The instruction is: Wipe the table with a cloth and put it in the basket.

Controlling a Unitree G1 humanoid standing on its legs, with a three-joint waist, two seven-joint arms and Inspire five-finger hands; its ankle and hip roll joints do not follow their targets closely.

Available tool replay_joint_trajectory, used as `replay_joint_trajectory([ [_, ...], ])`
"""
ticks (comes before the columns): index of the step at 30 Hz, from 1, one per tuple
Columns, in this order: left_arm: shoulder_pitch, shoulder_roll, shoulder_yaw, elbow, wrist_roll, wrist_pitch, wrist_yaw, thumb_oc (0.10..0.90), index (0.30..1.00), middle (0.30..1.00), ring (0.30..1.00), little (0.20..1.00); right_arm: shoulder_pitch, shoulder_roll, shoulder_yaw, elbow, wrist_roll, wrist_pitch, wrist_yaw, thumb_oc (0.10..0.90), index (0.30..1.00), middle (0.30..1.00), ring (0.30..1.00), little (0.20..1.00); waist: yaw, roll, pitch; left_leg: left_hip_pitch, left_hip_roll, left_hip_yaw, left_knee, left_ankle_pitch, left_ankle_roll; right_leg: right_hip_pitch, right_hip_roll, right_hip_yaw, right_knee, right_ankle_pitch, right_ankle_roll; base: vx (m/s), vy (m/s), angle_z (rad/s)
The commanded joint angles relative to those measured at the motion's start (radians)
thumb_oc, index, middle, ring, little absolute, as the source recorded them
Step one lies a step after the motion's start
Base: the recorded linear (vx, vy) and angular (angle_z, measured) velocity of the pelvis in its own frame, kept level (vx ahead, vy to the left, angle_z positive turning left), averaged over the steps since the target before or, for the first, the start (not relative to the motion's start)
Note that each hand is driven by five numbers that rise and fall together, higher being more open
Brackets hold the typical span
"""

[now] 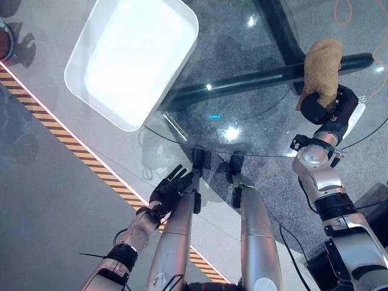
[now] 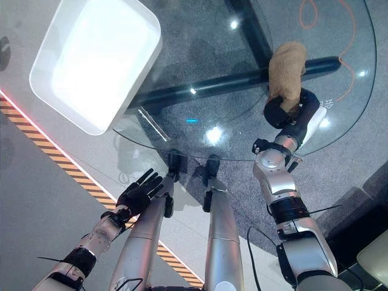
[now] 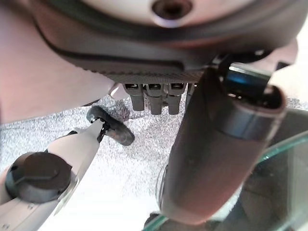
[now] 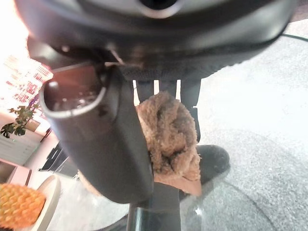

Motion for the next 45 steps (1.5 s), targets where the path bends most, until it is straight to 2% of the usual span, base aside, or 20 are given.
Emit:
replay_joint_trajectory([
  [1, 0.134, -0.01, -0.017, -0.079, -0.011, 0.033, -0.042, 0.8, 0.9, 0.9, 0.9, 0.9, 0.021, -0.082, -0.078, -0.163, -0.085, -0.071, 0.007, 0.1, 0.3, 0.3, 0.3, 0.2, -0.004, 0.026, -0.022, 0.024, -0.014, -0.01, 0.15, -0.15, 0.034, 0.098, 0.014, -0.004, -0.212, 0.121, 0.066, -0.03, -0.017, 0.03],
  [3, 0.138, -0.006, -0.015, -0.085, -0.012, 0.038, -0.044, 0.8, 0.9, 0.9, 0.9, 0.9, 0.024, -0.082, -0.078, -0.163, -0.083, -0.07, 0.011, 0.1, 0.3, 0.3, 0.3, 0.2, -0.002, 0.026, -0.022, 0.032, -0.014, -0.011, 0.148, -0.15, 0.035, 0.107, 0.014, -0.007, -0.212, 0.119, 0.065, -0.02, -0.02, 0.01],
  [10, 0.197, 0.04, 0.014, -0.235, -0.044, 0.128, -0.118, 0.8, 0.9, 0.9, 0.9, 0.9, 0.097, -0.069, -0.093, -0.183, -0.052, -0.099, 0.059, 0.1, 0.3, 0.3, 0.3, 0.2, 0.015, 0.023, -0.022, 0.151, -0.007, -0.023, 0.103, -0.143, 0.033, 0.231, 0.019, -0.026, -0.226, 0.092, 0.059, -0.03, -0.052, 0.05],
  [15, 0.236, 0.057, 0.016, -0.365, -0.073, 0.137, -0.184, 0.8, 0.9, 0.9, 0.9, 0.9, 0.178, -0.036, -0.087, -0.336, -0.093, -0.134, 0.139, 0.1, 0.3, 0.3, 0.3, 0.2, 0.008, 0.017, -0.022, 0.208, -0.003, -0.023, 0.074, -0.137, 0.034, 0.285, 0.025, -0.022, -0.237, 0.085, 0.058, 0.0, -0.037, 0.03],
  [21, 0.251, 0.074, 0.023, -0.472, -0.112, 0.116, -0.293, 0.8, 0.9, 0.9, 0.9, 0.9, 0.272, 0.001, -0.081, -0.506, -0.044, -0.203, 0.268, 0.1, 0.3, 0.3, 0.3, 0.2, -0.012, 0.004, -0.022, 0.242, 0.002, -0.008, 0.057, -0.136, 0.038, 0.317, 0.032, -0.013, -0.25, 0.082, 0.055, 0.0, -0.012, 0.0],
  [24, 0.268, 0.073, 0.024, -0.511, -0.196, 0.155, -0.395, 0.8, 0.9, 0.9, 0.9, 0.9, 0.324, 0.009, -0.079, -0.568, -0.011, -0.259, 0.327, 0.1, 0.3, 0.3, 0.3, 0.2, -0.022, -0.002, -0.022, 0.258, 0.007, 0.003, 0.057, -0.144, 0.039, 0.334, 0.035, -0.004, -0.256, 0.079, 0.054, 0.0, 0.0, 0.0],
  [26, 0.269, 0.07, 0.029, -0.516, -0.207, 0.17, -0.414, 0.8, 0.9, 0.9, 0.9, 0.9, 0.333, 0.014, -0.077, -0.578, -0.004, -0.28, 0.345, 0.1, 0.3, 0.3, 0.3, 0.2, -0.026, -0.004, -0.022, 0.257, 0.008, 0.007, 0.058, -0.142, 0.039, 0.333, 0.035, -0.001, -0.257, 0.082, 0.055, 0.0, 0.0, 0.0],
  [29, 0.273, 0.089, 0.011, -0.532, -0.173, 0.142, -0.416, 0.8, 0.9, 0.9, 0.9, 0.9, 0.368, 0.012, -0.08, -0.619, 0.067, -0.325, 0.414, 0.1, 0.3, 0.3, 0.3, 0.2, -0.034, -0.006, -0.022, 0.267, 0.012, 0.014, 0.061, -0.147, 0.04, 0.345, 0.037, 0.005, -0.256, 0.078, 0.054, 0.03, 0.021, -0.08],
  [33, 0.251, 0.096, 0.01, -0.55, -0.189, 0.12, -0.426, 0.8, 0.9, 0.9, 0.9, 0.9, 0.372, 0.001, -0.071, -0.661, 0.046, -0.308, 0.442, 0.1, 0.3, 0.3, 0.3, 0.2, -0.043, -0.009, -0.022, 0.266, 0.014, 0.022, 0.064, -0.147, 0.042, 0.343, 0.039, 0.011, -0.252, 0.076, 0.053, 0.02, 0.023, -0.1],
  [36, 0.224, 0.1, 0.007, -0.59, -0.209, 0.096, -0.425, 0.8, 0.9, 0.9, 0.9, 0.9, 0.378, -0.011, -0.051, -0.688, 0.069, -0.309, 0.512, 0.1, 0.3, 0.3, 0.3, 0.2, -0.051, -0.013, -0.022, 0.254, 0.017, 0.03, 0.074, -0.147, 0.042, 0.332, 0.042, 0.017, -0.248, 0.077, 0.053, 0.01, 0.017, -0.04],
  [42, 0.115, 0.122, -0.02, -0.622, -0.174, 0.025, -0.326, 0.8, 0.9, 0.9, 0.9, 0.9, 0.35, -0.037, -0.006, -0.72, 0.065, -0.352, 0.619, 0.1, 0.3, 0.3, 0.3, 0.2, -0.063, -0.03, -0.022, 0.248, 0.023, 0.035, 0.071, -0.14, 0.045, 0.322, 0.047, 0.029, -0.245, 0.08, 0.056, 0.0, 0.0, 0.0],
  [45, 0.073, 0.126, -0.019, -0.615, -0.165, 0.023, -0.307, 0.8, 0.9, 0.9, 0.9, 0.9, 0.327, -0.044, 0.004, -0.73, 0.079, -0.362, 0.655, 0.1, 0.3, 0.3, 0.3, 0.2, -0.066, -0.036, -0.022, 0.244, 0.023, 0.036, 0.077, -0.14, 0.044, 0.319, 0.048, 0.029, -0.244, 0.081, 0.058, 0.0, 0.0, 0.0],
])
